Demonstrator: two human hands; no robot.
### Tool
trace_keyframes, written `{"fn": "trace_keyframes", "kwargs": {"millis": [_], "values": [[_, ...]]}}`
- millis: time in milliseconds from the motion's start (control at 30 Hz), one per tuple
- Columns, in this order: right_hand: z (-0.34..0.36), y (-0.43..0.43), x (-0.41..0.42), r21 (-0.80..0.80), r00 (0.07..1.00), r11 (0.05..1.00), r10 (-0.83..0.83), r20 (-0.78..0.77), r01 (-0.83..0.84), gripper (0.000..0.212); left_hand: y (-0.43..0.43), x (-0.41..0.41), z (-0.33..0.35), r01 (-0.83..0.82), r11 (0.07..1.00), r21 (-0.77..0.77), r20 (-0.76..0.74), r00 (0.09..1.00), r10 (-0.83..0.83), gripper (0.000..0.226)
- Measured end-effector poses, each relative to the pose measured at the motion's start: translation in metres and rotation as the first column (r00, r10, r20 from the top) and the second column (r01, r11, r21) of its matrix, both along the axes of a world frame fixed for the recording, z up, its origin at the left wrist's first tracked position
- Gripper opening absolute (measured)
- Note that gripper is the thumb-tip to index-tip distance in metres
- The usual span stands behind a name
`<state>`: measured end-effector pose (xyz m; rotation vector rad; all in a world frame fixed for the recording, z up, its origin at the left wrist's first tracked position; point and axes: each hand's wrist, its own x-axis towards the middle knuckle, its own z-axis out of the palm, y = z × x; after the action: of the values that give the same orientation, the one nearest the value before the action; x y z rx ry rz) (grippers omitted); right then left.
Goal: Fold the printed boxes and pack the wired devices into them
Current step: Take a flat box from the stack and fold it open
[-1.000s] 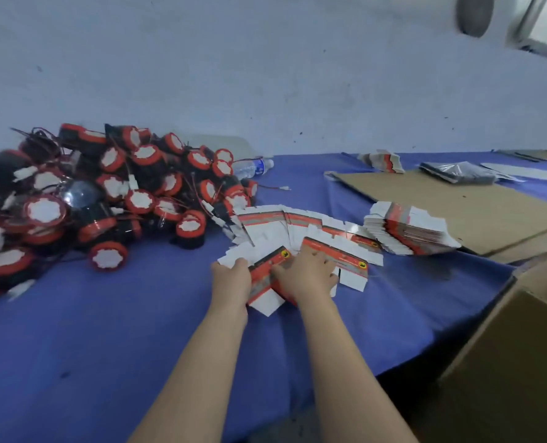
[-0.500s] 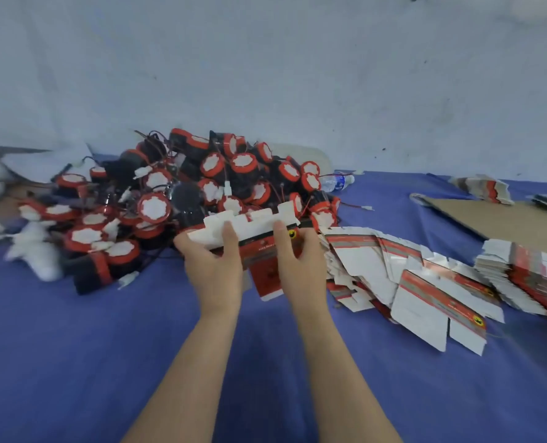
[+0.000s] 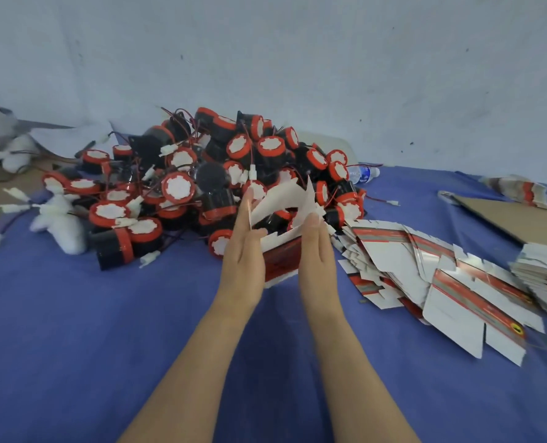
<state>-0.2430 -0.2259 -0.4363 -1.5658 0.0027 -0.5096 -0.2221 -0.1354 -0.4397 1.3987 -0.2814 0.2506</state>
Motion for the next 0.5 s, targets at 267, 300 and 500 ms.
{"fn": "trace_keyframes", "kwargs": {"millis": [267,300,500], "values": [[-0.001,-0.009,0.002,0.077,0.999,0.997,0.022,-0.023,-0.020,0.028,-0.009,-0.008,0.003,0.033,0.971,-0.238,-0.060,0.997,-0.048,0.034],[0.000,-0.008,0.002,0.077,1.000,0.997,0.013,-0.019,-0.011,0.016,-0.010,-0.009,0.004,0.009,0.963,-0.270,-0.063,0.998,-0.027,0.033],[-0.001,-0.011,0.004,0.108,0.997,0.992,-0.071,0.022,0.068,0.045,-0.019,-0.018,-0.002,-0.083,0.991,0.107,0.148,0.987,0.067,0.051]]}}
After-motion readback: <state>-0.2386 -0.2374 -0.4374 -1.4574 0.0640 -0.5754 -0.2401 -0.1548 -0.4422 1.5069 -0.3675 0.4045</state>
